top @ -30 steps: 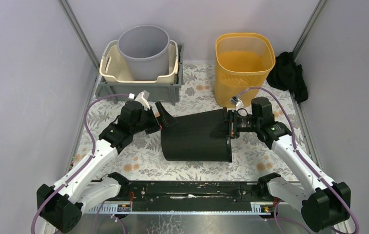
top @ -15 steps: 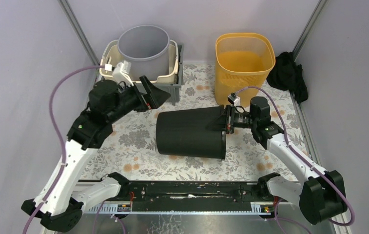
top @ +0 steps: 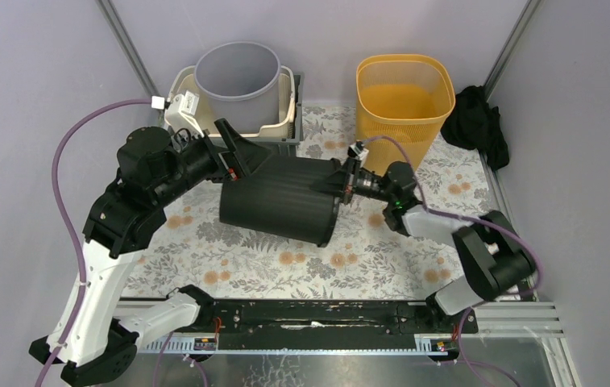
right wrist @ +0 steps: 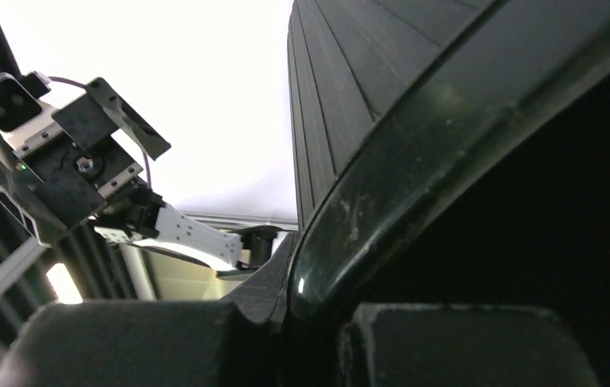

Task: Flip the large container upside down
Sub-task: Turn the container upside down at the center of the board.

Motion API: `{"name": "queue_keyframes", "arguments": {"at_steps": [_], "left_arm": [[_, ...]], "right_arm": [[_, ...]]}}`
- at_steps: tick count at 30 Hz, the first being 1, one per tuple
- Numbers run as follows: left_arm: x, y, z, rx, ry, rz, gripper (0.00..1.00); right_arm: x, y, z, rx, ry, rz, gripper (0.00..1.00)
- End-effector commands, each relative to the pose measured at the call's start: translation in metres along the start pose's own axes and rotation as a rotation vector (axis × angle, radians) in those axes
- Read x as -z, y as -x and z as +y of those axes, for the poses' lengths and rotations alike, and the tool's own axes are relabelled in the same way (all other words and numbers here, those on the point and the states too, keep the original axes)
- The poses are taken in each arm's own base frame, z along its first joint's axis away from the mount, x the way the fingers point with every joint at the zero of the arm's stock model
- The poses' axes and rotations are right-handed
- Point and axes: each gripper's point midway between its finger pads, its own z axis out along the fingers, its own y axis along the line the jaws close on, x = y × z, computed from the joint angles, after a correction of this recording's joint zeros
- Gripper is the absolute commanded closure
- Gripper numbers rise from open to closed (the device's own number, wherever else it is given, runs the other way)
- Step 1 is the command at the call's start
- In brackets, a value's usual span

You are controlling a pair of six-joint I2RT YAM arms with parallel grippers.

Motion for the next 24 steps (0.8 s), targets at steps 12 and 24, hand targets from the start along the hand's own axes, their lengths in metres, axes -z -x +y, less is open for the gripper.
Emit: {"name": "queue_keyframes", "arguments": {"at_steps": [12, 24], "left_arm": [[0.024, -0.001, -0.010, -0.015, -0.032, 0.002, 0.00], [0.018, -0.003, -0.007, -0.014, -0.019, 0.013, 0.00]], "right_arm": [[-0.110, -0.003, 0.066, 0.094, 0.503, 0.020, 1.00], [-0.186, -0.023, 0.051, 0.042, 0.594, 0.065, 1.00]]}}
